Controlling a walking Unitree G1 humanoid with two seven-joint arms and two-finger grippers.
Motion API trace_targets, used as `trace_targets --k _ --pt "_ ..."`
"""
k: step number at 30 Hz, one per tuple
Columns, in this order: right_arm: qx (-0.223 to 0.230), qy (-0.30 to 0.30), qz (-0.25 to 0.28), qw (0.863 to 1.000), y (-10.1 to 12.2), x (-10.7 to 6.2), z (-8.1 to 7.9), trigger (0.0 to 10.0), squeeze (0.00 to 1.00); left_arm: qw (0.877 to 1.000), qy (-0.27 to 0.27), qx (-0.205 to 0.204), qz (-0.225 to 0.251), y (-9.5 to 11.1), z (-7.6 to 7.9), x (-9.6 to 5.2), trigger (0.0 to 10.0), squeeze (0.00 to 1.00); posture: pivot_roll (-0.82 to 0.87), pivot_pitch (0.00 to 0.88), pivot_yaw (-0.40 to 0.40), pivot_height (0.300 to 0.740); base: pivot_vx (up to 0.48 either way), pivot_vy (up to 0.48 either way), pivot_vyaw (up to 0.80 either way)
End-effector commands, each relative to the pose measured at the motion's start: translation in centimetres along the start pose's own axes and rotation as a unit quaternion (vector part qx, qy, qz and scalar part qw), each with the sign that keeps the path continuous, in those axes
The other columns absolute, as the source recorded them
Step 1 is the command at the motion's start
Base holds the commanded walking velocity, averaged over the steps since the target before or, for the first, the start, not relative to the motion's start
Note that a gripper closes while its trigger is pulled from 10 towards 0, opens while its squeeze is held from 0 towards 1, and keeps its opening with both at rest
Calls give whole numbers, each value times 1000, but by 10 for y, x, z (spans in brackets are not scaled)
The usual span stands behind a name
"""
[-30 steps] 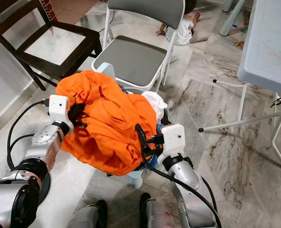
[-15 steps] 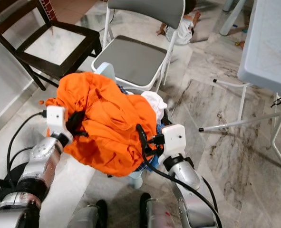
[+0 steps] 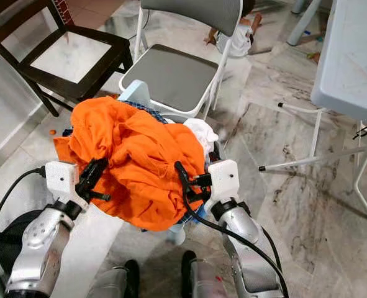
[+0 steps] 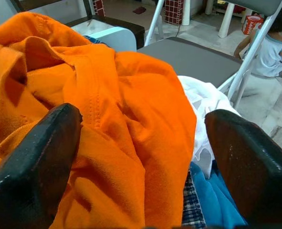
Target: Hang hanger
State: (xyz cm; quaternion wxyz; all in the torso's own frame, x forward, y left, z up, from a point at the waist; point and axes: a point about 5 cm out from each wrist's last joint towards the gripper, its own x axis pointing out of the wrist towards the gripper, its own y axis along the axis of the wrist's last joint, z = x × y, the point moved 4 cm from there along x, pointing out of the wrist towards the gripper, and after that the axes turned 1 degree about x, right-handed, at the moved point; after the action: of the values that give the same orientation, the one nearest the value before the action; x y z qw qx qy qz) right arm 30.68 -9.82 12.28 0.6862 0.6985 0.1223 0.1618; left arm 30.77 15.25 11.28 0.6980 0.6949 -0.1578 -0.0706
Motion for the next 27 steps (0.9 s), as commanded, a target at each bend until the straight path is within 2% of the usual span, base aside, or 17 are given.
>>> trace_targets --k 1,5,9,15,18,20,21,25,26,27 --pt "1 5 -8 1000 -6 -2 -1 10000 0 999 -25 22 16 8 10 -5 0 0 38 273 -40 740 0 0 0" --pt "-1 7 -8 1000 -6 -1 -1 10000 0 998 -40 50 18 11 17 -10 0 0 36 269 -40 740 0 0 0" --pt "-2 6 -7 1000 -5 -1 0 10000 0 997 -20 69 -1 2 8 -16 0 0 33 264 -39 740 0 0 0" --pt "-4 8 -5 1000 -5 -1 -1 10000 0 990 78 106 -51 -14 -31 -24 0 0 33 260 -41 740 0 0 0" --pt "-5 10 -5 1000 -5 -1 0 10000 0 987 102 113 -57 -15 -40 -25 0 0 33 257 -46 740 0 0 0" --pt "-9 12 -4 1000 -4 -1 0 10000 0 978 147 132 -61 -14 -58 -28 706 0 34 258 -51 740 0 0 0" --pt "-9 13 -4 1000 -3 0 1 10000 0 976 157 137 -57 -11 -60 -29 0 0 37 260 -56 740 0 0 0" --pt "-10 14 -3 1000 -3 0 1 10000 0 976 157 140 -56 -11 -60 -29 0 0 37 260 -56 740 0 0 0" --pt "-10 14 -3 1000 -3 0 1 10000 0 975 157 145 -56 -10 -60 -28 1412 0 40 261 -58 740 0 0 0" --pt "-11 14 -3 1000 -3 1 1 10000 0 973 158 158 -53 -7 -59 -27 10000 0 42 262 -57 740 0 0 0"
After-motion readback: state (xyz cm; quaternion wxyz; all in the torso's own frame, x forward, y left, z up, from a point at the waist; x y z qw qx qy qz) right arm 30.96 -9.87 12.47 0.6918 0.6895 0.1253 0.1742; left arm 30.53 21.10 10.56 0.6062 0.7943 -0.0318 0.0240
